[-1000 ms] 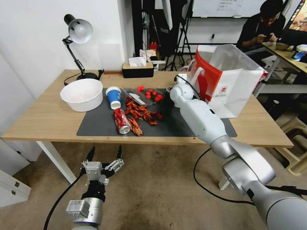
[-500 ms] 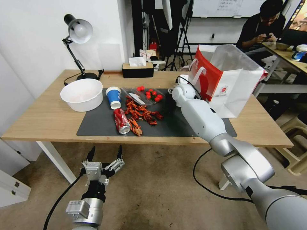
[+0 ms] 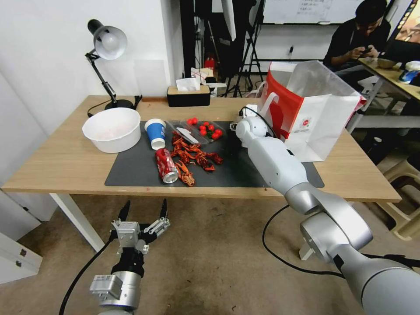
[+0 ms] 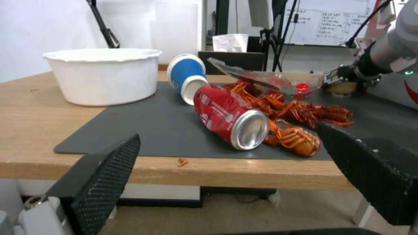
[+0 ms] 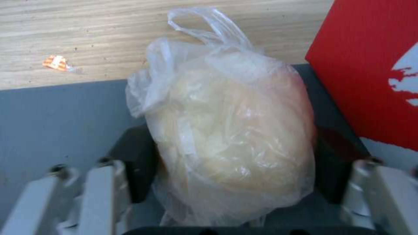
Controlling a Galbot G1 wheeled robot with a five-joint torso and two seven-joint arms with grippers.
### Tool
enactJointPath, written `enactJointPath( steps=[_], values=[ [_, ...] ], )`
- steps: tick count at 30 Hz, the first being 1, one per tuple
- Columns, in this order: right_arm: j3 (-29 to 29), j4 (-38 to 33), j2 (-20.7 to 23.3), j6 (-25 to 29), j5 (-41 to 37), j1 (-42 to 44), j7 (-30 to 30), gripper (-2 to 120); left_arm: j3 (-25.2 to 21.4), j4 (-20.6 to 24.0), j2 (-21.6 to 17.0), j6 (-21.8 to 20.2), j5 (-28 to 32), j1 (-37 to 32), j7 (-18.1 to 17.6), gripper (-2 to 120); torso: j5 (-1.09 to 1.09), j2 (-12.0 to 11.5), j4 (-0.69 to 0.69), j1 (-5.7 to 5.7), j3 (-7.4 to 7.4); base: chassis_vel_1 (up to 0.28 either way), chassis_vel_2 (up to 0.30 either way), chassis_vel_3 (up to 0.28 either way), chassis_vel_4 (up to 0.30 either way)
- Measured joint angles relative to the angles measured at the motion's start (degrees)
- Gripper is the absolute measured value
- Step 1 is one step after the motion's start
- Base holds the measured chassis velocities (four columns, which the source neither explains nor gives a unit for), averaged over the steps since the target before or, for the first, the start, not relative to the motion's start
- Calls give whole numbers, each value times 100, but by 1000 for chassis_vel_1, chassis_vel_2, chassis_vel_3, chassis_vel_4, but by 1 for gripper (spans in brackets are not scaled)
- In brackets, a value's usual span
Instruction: Pick up the trash from the table and place it into the takeout bag.
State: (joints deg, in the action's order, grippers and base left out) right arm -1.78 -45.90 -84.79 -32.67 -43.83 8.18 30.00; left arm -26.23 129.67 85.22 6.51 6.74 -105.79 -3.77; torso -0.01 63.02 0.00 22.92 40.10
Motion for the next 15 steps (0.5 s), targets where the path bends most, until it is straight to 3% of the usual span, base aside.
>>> enactJointPath(
  steps=[2, 3, 6, 12, 13, 15],
  values=[
    [0, 0, 0, 1, 1, 0, -1, 73, 0, 0, 0, 0, 0, 0, 0, 100, 0, 0, 0, 0, 0, 0, 0, 0, 0],
    [0, 1, -2, 13, 3, 0, -9, 60, 3, -10, 1, 0, 0, 6, 0, 100, 0, 0, 0, 0, 0, 0, 0, 0, 0],
    [2, 5, -5, 41, 17, 0, -15, 43, 7, -30, 1, 0, 0, 13, 0, 100, 0, 0, 0, 0, 0, 0, 0, 0, 0],
    [7, 5, -5, 66, 31, 5, -21, 30, 9, -41, 1, 0, 1, 20, 0, 100, 0, 0, 0, 0, 0, 0, 0, 0, 0],
    [4, 5, 0, 104, 67, 17, -38, 19, 11, -48, -1, 0, 1, 26, 0, 100, 0, 0, 0, 0, 0, 0, 0, 0, 0],
    [-20, -13, 19, 142, 112, 35, -67, 15, 13, -51, -2, 0, 0, 29, 0, 100, 1, 0, 1, -1, 0, 0, 0, 0, 0]
  ],
)
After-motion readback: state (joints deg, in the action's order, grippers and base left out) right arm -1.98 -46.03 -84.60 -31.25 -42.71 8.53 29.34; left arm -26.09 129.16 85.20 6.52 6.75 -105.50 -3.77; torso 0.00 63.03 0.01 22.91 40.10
